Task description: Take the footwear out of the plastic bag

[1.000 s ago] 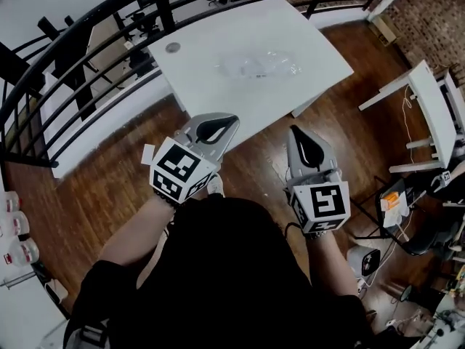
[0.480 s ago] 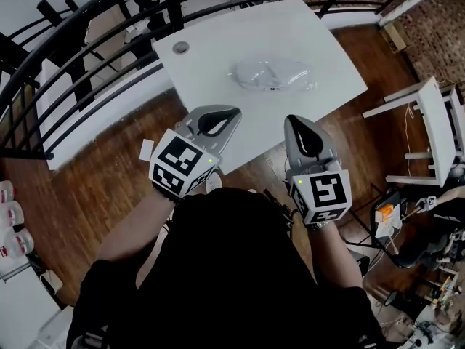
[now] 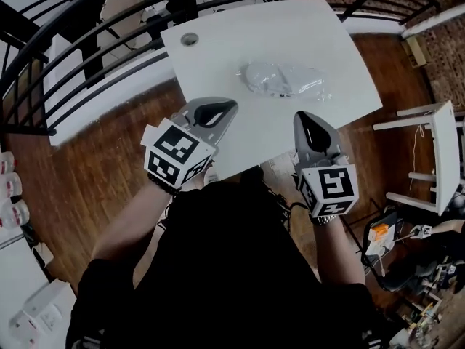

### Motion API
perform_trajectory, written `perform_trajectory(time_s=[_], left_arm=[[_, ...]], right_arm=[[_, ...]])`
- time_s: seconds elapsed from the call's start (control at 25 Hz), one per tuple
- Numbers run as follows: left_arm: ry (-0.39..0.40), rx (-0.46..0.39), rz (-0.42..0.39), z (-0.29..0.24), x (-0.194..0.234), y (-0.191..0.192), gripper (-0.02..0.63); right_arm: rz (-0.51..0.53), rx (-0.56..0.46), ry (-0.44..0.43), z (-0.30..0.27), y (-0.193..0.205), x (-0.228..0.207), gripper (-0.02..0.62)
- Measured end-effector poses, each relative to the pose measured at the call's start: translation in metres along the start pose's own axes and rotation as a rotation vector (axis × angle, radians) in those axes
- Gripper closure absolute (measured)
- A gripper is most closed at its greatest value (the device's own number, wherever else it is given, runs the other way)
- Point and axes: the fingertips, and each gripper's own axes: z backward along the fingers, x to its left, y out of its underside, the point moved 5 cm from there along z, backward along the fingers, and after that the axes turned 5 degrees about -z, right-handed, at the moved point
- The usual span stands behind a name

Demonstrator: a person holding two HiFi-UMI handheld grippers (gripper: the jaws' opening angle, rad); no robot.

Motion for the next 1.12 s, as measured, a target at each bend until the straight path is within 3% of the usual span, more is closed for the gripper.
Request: perform_trajectory(time_s=[0.28,0.68,0.96,1.12], left_arm=[[-0.089,0.074,0.068,-0.054,0.020,0.005,0.569],[-0.223,0.222,0.179,-0.136,0.046,0.025,0.544],[-0.304,0.309,0.254,-0.147,0.068,0.044,0.528],[-0.305,0.342,0.275,-0.158,0.079,0.054,0.515]], right_arm=[[0.003,0.057,-0.129,-0.049,0.019,-0.054,0.604],[0.055,0.146,-0.419,-0.126,0.055,-0.088,0.604],[0.072,0.205,-0.507,-0.160,0.072,-0.096,0.604],[0.089,0.235,-0.518,-0.178,0.078,-0.100,0.604]])
